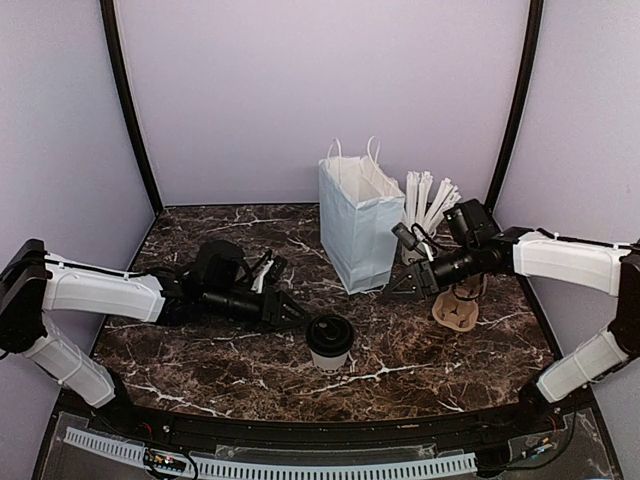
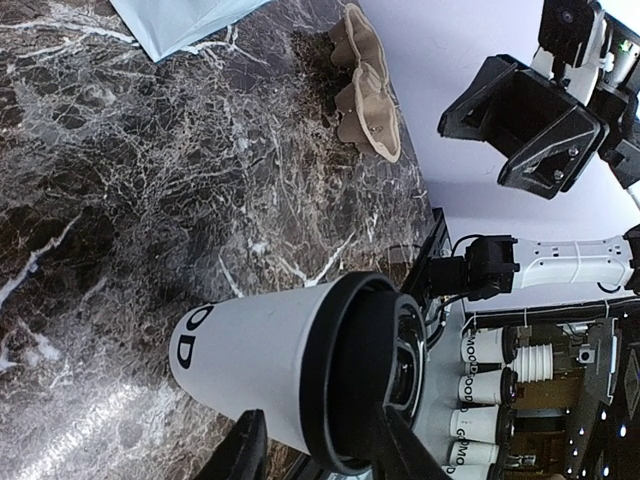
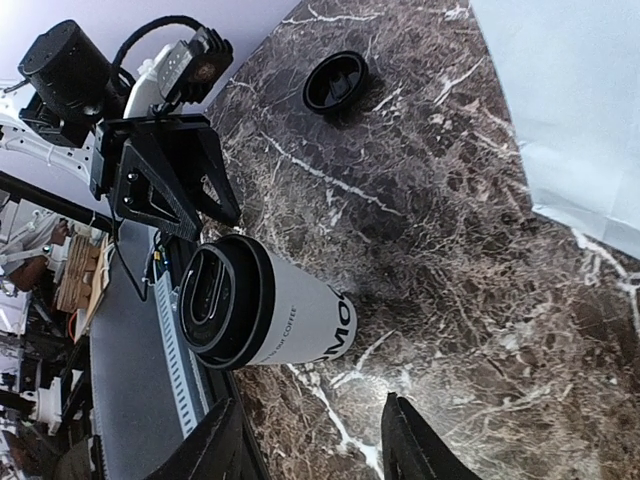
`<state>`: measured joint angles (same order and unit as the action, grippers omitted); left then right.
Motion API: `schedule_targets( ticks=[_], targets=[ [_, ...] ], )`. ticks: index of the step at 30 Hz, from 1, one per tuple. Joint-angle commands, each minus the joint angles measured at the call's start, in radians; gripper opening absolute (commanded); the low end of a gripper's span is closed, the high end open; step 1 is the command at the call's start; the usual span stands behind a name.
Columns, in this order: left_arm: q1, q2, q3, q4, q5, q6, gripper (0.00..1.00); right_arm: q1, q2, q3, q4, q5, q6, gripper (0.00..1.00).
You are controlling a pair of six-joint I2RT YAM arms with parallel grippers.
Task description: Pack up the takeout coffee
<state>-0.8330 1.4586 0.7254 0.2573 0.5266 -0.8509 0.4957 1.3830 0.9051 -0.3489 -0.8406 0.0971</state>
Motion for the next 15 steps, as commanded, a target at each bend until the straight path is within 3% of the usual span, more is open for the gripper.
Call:
schedule_targets(
  ticks=[1,15],
  targets=[
    [0.005,-0.018,-0.006,0.054,0.015,-0.022,0.35,0.062,0.052,0.001,0.096,-0.025,0.076,0.49],
    [0.005,-0.039,-0.074,0.078,-0.007,-0.045,0.32,0.203,0.219,0.064,0.088,-0.064,0.087,0.48]
  ],
)
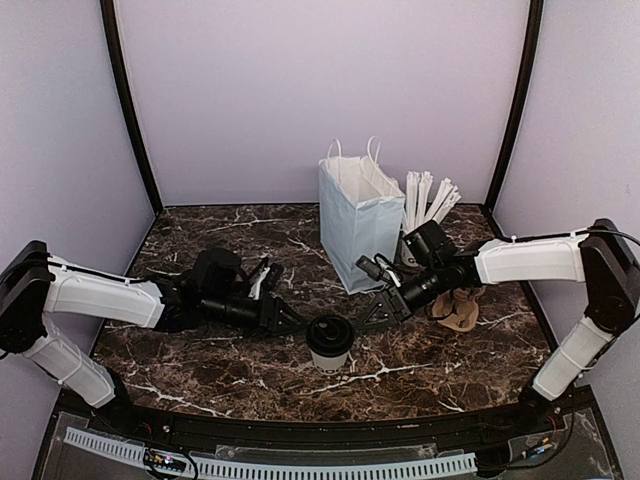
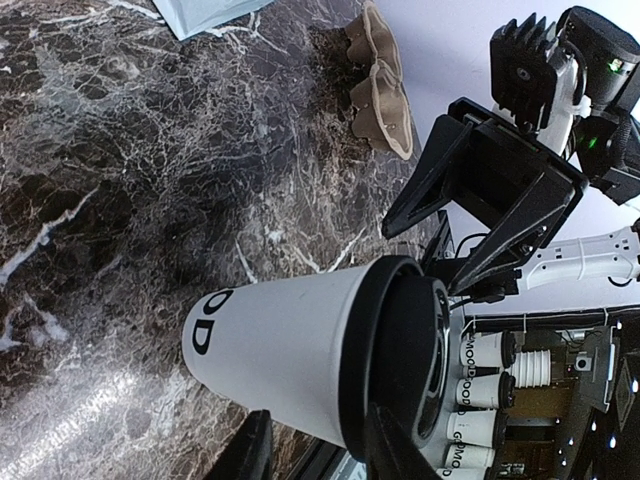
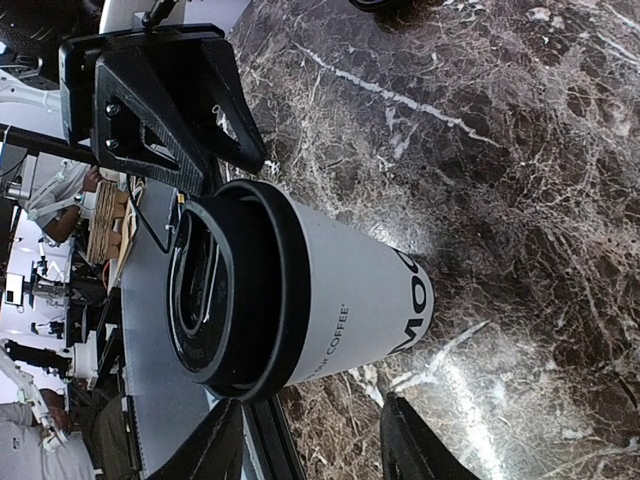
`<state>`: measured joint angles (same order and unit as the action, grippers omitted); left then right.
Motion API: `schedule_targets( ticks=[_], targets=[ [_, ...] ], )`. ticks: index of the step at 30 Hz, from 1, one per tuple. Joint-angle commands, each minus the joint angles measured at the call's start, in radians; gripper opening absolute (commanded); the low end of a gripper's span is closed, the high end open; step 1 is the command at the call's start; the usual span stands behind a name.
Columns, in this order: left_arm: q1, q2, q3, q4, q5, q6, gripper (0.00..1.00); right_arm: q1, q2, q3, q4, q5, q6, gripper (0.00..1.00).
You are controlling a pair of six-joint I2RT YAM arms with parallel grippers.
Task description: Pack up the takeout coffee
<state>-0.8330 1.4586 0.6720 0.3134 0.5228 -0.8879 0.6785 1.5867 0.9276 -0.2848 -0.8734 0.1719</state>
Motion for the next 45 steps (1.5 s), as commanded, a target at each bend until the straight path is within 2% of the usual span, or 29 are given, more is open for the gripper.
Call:
schedule_targets(
  ticks=[1,28,32,38,45],
  targets=[
    [0.005,-0.036,-0.022,0.025,0.001,-0.009,0.32,0.023,0.020,0.045,0.024,-0.031,0.012,0.48],
    [-0.021,0.049,0.020,0.036,0.031,0.001,0.30,0.033,0.127,0.103,-0.016,-0.073,-0.009,0.46],
    [-0.025,0.067,0.001,0.036,0.031,-0.012,0.26,0.033,0.144,0.098,-0.021,-0.039,-0.005,0.45],
    [-0.032,0.094,-0.062,0.055,0.029,-0.048,0.22,0.033,0.204,0.094,-0.059,0.095,-0.018,0.33],
    [-0.032,0.194,-0.129,0.028,-0.008,-0.091,0.16,0.034,0.306,0.100,-0.100,0.185,-0.014,0.28]
  ],
)
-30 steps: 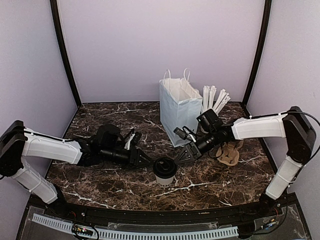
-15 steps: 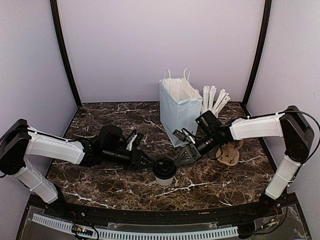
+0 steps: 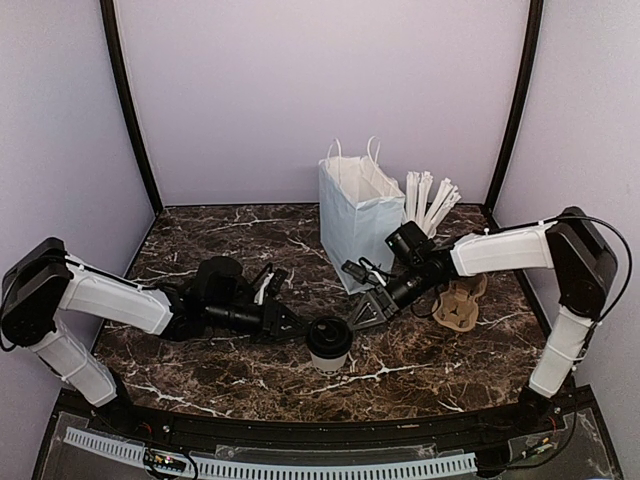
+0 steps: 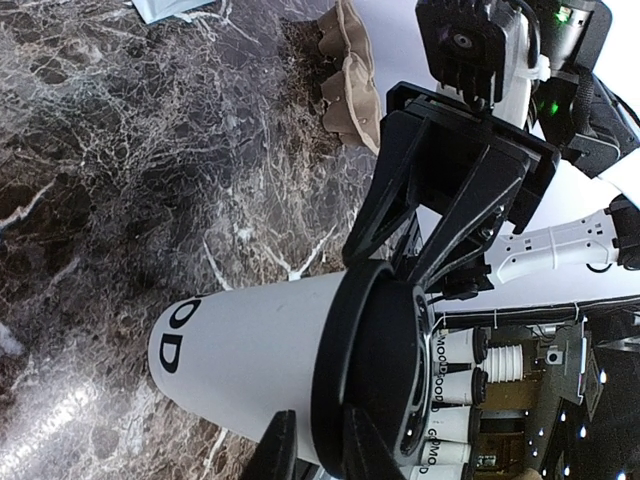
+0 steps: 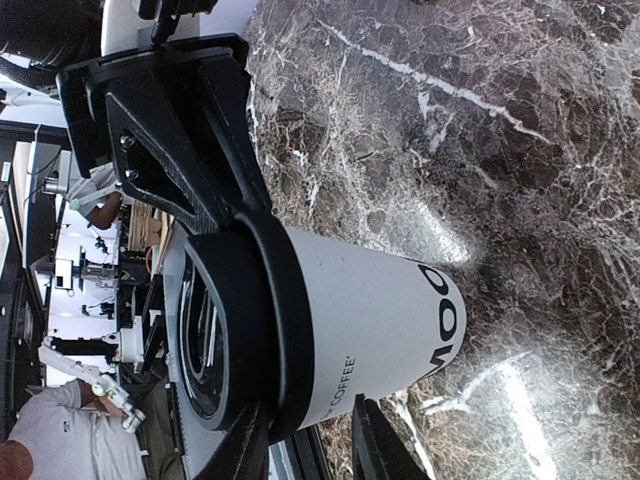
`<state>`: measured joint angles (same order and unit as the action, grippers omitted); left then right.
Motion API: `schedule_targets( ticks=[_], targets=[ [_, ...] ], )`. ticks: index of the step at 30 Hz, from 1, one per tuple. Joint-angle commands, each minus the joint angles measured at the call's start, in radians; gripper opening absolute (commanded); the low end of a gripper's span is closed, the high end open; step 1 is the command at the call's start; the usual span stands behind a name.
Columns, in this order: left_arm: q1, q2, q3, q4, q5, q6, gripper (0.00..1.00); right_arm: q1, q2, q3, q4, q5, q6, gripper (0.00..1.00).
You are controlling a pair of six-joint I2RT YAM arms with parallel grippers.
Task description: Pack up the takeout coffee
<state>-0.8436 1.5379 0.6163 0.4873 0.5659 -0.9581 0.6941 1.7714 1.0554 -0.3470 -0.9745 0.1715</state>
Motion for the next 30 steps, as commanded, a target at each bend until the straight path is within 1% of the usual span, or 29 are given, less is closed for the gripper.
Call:
schedule_targets(
  ticks=[1,6,9,11,14,16,20,23,26,30],
  targets=[
    [-0.020,0.138,-0.084,-0.150,-0.058,-0.029,0.15,0.019,0.127,-0.023,-0.045,0.295,-0.018,0.28],
    [-0.022,0.167,-0.122,-0.166,-0.091,-0.047,0.12,0.019,0.109,-0.031,-0.057,0.338,-0.038,0.28],
    [-0.024,0.120,-0.100,-0.205,-0.120,0.006,0.12,0.019,0.080,-0.020,-0.066,0.360,-0.075,0.28],
    [-0.028,0.079,-0.072,-0.221,-0.134,0.051,0.13,0.019,0.063,0.000,-0.074,0.325,-0.103,0.29],
    [-0.030,0.024,-0.020,-0.254,-0.158,0.120,0.15,0.019,0.027,0.043,-0.103,0.241,-0.142,0.34],
    [-0.030,-0.014,0.007,-0.252,-0.159,0.139,0.16,0.019,0.002,0.069,-0.135,0.222,-0.164,0.37],
    [-0.034,-0.093,0.039,-0.235,-0.162,0.143,0.18,0.018,-0.046,0.102,-0.185,0.204,-0.213,0.46],
    [-0.040,-0.144,0.058,-0.265,-0.180,0.138,0.21,0.018,-0.072,0.128,-0.224,0.188,-0.245,0.53],
    [-0.045,-0.204,0.080,-0.304,-0.202,0.141,0.24,0.018,-0.094,0.144,-0.249,0.171,-0.266,0.57],
    [-0.046,-0.245,0.098,-0.340,-0.219,0.156,0.30,0.018,-0.119,0.141,-0.261,0.161,-0.280,0.60]
  ],
)
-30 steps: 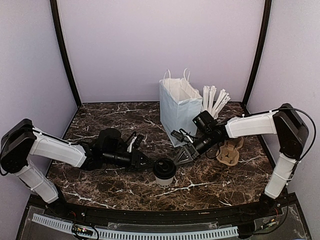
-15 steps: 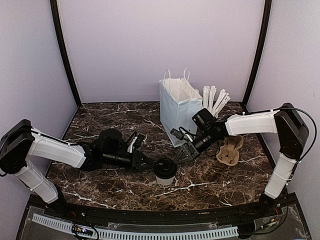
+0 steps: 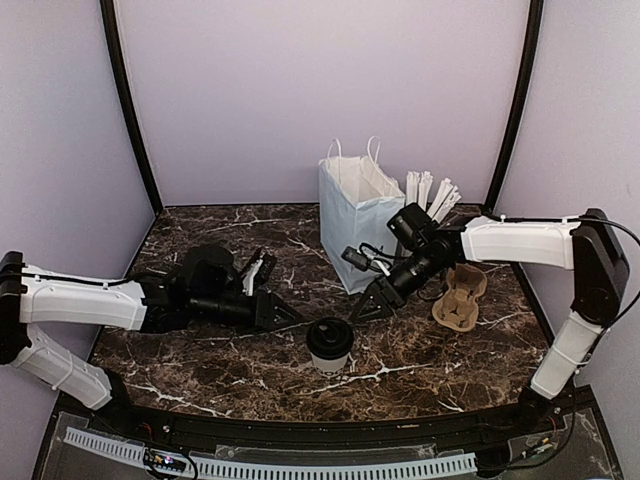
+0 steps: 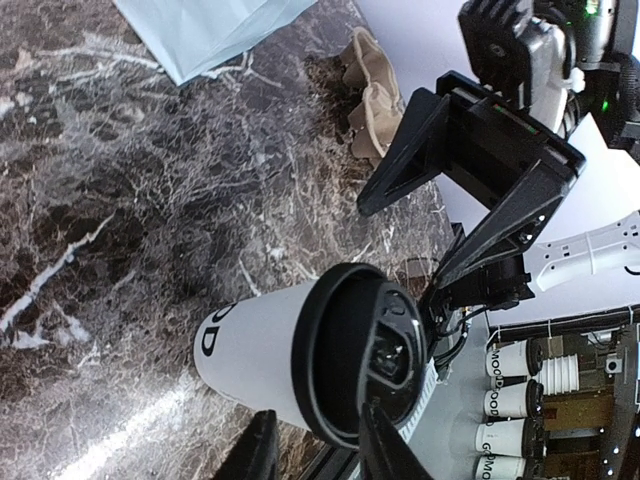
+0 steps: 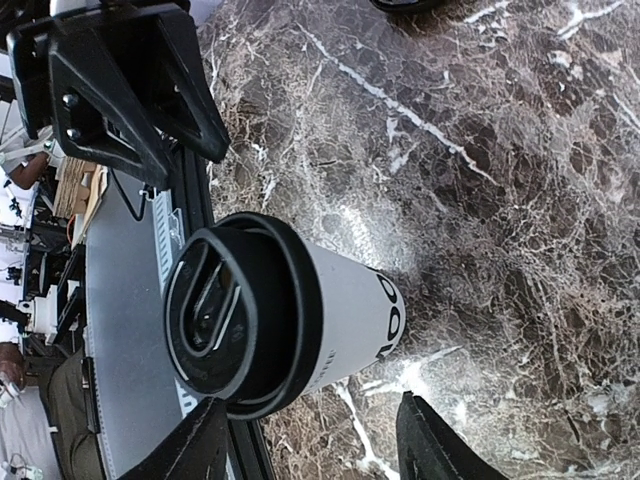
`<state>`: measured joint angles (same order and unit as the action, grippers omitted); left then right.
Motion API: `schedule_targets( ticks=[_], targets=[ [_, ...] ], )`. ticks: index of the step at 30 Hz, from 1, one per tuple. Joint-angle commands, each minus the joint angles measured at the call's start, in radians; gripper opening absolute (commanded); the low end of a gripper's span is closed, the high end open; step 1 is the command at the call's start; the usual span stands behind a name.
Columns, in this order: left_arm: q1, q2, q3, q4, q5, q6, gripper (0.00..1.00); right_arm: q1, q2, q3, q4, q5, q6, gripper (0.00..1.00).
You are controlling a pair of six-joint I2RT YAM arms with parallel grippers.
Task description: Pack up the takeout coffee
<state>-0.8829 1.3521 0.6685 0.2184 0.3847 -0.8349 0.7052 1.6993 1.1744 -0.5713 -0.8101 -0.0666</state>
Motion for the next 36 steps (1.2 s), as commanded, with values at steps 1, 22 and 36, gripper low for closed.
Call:
schedule_targets(
  ticks=[1,22,36],
  targets=[
    [-0.007,-0.062,0.050,-0.079,-0.039,0.039,0.33,0.007,-0.054,0.018,-0.041,-0.001,-0.053,0.60],
    [-0.007,0.277,0.349,-0.132,0.095,0.307,0.46,0.165,-0.148,-0.041,-0.064,0.376,-0.235,0.80],
    [-0.011,0.098,0.115,-0.062,0.077,0.170,0.35,0.163,-0.003,0.087,-0.034,0.506,-0.180,0.76]
  ],
)
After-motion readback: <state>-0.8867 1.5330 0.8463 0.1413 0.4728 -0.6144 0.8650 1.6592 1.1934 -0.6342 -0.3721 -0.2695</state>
